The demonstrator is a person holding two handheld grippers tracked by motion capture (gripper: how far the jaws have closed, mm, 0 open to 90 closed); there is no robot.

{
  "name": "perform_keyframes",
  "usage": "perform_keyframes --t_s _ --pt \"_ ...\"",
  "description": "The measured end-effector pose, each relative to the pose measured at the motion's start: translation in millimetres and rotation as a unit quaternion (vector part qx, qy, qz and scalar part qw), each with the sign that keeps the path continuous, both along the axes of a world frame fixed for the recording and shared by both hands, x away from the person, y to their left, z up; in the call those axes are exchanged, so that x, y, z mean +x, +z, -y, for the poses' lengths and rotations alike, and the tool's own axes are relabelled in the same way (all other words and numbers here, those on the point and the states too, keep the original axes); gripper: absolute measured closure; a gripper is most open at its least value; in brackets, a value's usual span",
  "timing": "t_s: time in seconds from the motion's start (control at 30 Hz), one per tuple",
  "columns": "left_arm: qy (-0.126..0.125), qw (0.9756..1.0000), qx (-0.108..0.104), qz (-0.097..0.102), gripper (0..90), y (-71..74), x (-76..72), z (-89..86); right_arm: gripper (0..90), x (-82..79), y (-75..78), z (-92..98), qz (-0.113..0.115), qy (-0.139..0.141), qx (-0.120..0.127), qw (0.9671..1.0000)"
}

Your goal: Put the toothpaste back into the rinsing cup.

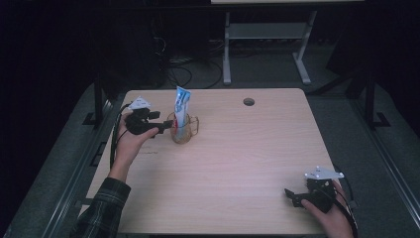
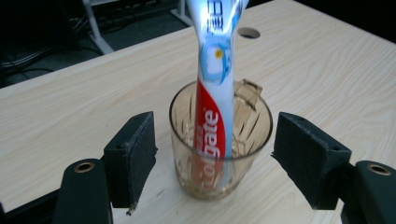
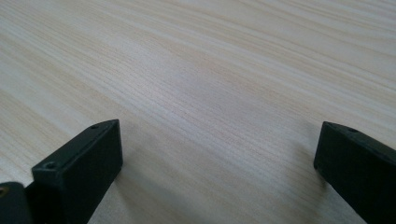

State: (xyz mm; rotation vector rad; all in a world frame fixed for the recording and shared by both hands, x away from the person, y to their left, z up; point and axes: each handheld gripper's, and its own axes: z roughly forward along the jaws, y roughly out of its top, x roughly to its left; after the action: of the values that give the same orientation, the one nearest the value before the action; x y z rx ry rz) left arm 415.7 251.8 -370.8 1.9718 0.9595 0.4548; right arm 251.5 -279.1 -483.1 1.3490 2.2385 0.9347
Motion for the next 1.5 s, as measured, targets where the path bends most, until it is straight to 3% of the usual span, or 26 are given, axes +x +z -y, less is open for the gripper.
perform_keyframes --t_s 0.27,0.4,0.93,1.2,1.5 --pt "-0.001 0.9996 0.027 -0.011 26.7 -2.5 -23.4 -3.8 0.5 0.0 0.0 0.0 0.0 0.0 0.0 1.0" --pt "-0.005 0.9994 0.03 -0.017 26.2 -5.3 -31.2 -4.4 0.5 0.0 0.0 0.0 0.0 0.0 0.0 1.0" --pt "-0.03 0.9971 0.06 -0.034 26.1 -32.2 -67.6 3.0 0.5 0.0 0.0 0.0 0.0 0.0 0.0 1.0" --pt "-0.044 0.9961 0.063 -0.045 26.3 -51.0 -82.9 6.3 0.5 0.0 0.0 0.0 0.0 0.0 0.0 1.0" --pt "-0.054 0.9957 0.059 -0.046 26.3 -59.3 -99.3 7.1 0.5 0.0 0.0 0.0 0.0 0.0 0.0 1.0"
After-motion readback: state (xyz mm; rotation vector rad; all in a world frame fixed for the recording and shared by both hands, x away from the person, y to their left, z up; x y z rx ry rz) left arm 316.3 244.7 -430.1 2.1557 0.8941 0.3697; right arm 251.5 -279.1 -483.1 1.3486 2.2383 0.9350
